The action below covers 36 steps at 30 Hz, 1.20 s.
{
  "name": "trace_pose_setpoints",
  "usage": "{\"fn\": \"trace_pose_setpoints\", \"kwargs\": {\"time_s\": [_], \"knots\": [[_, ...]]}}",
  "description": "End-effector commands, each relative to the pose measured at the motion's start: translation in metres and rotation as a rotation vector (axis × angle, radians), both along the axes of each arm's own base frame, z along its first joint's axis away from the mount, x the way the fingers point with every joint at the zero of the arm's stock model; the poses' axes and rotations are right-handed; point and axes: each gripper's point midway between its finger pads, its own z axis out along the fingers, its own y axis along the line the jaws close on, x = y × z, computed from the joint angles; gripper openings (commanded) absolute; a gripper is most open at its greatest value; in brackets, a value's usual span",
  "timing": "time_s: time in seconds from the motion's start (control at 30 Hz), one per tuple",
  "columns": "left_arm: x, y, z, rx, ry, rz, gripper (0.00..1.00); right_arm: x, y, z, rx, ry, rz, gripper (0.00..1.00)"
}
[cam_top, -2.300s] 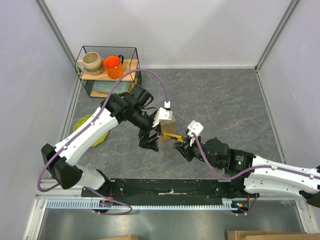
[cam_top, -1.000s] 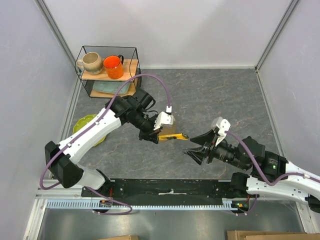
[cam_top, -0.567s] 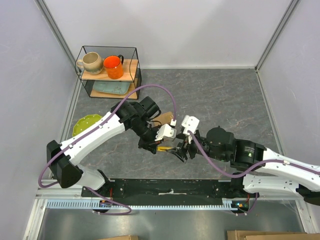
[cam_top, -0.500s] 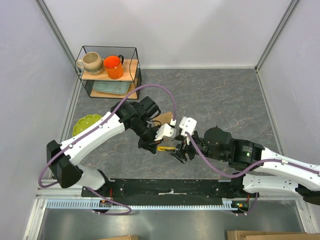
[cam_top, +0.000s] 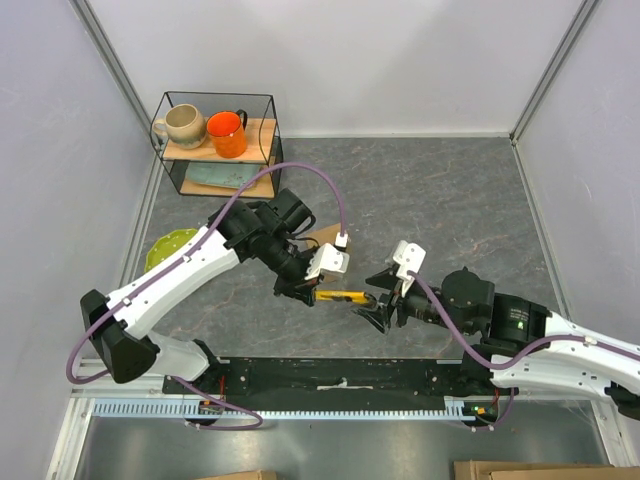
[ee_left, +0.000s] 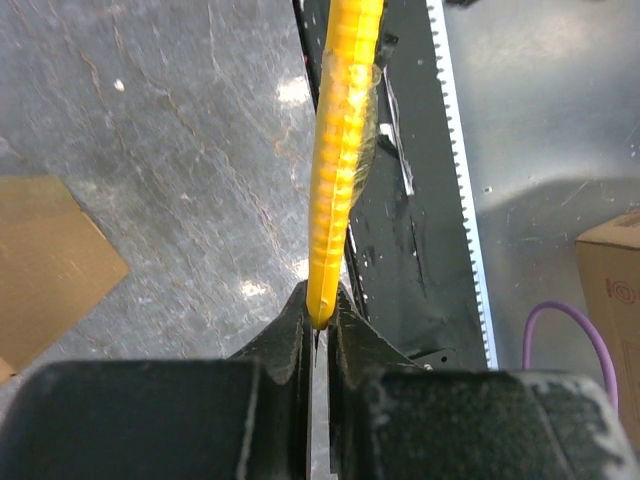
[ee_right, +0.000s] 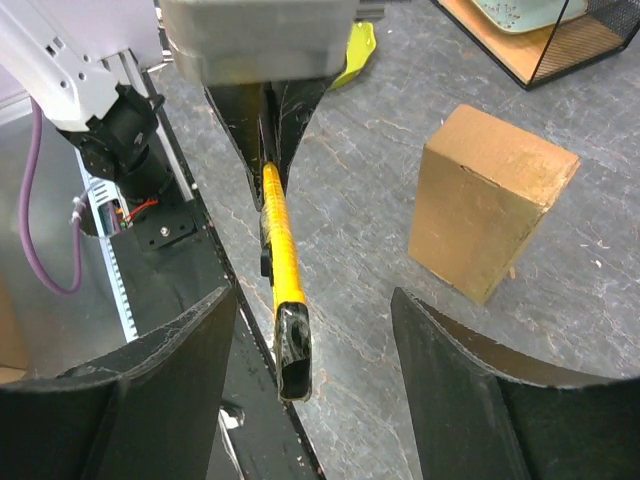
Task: Unpack the express box
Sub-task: Adjust the knife.
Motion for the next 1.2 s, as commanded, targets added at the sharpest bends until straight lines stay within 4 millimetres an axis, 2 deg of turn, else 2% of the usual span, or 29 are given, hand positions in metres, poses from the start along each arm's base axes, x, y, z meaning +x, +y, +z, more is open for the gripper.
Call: {"fn": "trace_pose_setpoints", "kwargs": {"time_s": [0.0, 0.1, 0.23, 0.4, 0.67, 0.9, 1.0, 1.17], "knots": [[-0.001, -0.018, 0.048, -0.169, -0.009, 0.010, 0.02, 0.004, 0.003, 0.012, 0.111, 0.012, -0.039, 0.72], [0.005, -0.026, 0.069, -0.252, -0.017, 0.037, 0.02, 0.002, -0.002, 0.015, 0.176, 0.021, -0.051, 0.73], [0.008, -0.035, 0.079, -0.281, 0.007, 0.039, 0.02, 0.001, 0.002, 0.025, 0.258, 0.016, -0.038, 0.75], [0.010, -0.041, 0.082, -0.288, 0.024, 0.038, 0.02, 0.010, 0.015, 0.052, 0.382, -0.036, -0.056, 0.72], [0.011, -0.044, 0.089, -0.311, 0.031, 0.054, 0.02, 0.019, 0.036, 0.061, 0.511, -0.063, -0.059, 0.66], [0.007, -0.044, 0.088, -0.315, 0.049, 0.044, 0.02, 0.025, 0.025, 0.072, 0.624, -0.101, -0.110, 0.59], [0.007, -0.043, 0.086, -0.312, 0.048, 0.045, 0.02, 0.025, 0.025, 0.077, 0.641, -0.110, -0.106, 0.52], [0.005, -0.043, 0.090, -0.319, 0.053, 0.045, 0.02, 0.024, 0.027, 0.082, 0.684, -0.113, -0.097, 0.48]]}}
